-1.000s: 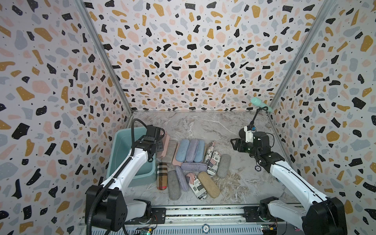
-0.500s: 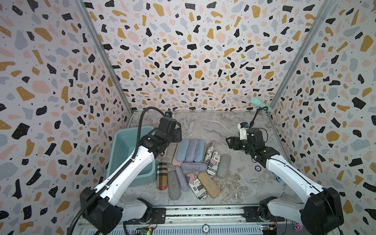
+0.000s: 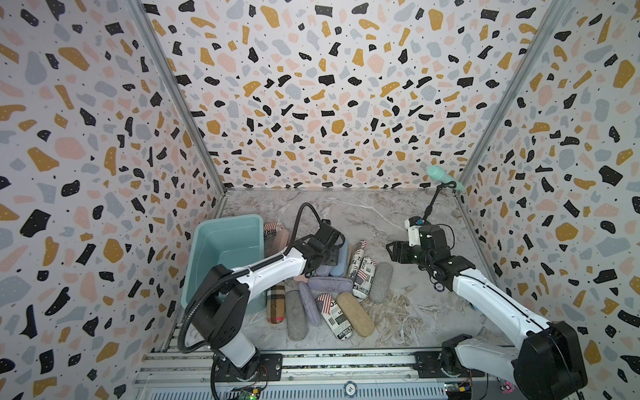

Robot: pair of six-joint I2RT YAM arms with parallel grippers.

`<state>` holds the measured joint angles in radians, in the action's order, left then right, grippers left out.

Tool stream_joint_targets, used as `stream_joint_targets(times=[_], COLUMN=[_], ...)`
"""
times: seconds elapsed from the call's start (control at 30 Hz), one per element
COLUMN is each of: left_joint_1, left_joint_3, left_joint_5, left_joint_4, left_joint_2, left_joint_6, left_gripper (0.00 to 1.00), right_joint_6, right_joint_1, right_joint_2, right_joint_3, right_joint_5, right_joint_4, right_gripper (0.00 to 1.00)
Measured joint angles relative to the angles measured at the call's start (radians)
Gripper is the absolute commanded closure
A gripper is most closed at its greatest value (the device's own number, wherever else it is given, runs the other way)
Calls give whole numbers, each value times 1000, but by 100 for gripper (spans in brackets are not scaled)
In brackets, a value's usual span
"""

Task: Put the glasses cases into the storage boxes
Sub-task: Pick up the glasses case.

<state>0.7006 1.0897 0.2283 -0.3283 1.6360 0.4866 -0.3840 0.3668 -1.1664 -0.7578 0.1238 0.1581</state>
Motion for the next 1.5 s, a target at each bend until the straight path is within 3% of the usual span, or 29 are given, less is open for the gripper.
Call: stream_joint_targets(times=[0.17,0.43,1.2,1.5], left_joint_1=[-29,-167,-134,-130], left_joint_3=[0,0,-7,3], left_joint_5=[65,106,59,77], left_joint_4=[-8,-48,-110,-142], left_joint_2=[-12,-77,40,78], left_joint_6=[1,-38,-143,-170], left_gripper=[35,31,23,37], right_joint_6=[1,8,15,16], right_joint_1=[0,0,0,0], right_joint_2=[0,-7,-8,-2], right_joint_3=[2,2,21,22], right_joint_5=[2,11,14,14], right_joint_4=[-1,-4,-23,-24], right_gripper=[22,17,12,14])
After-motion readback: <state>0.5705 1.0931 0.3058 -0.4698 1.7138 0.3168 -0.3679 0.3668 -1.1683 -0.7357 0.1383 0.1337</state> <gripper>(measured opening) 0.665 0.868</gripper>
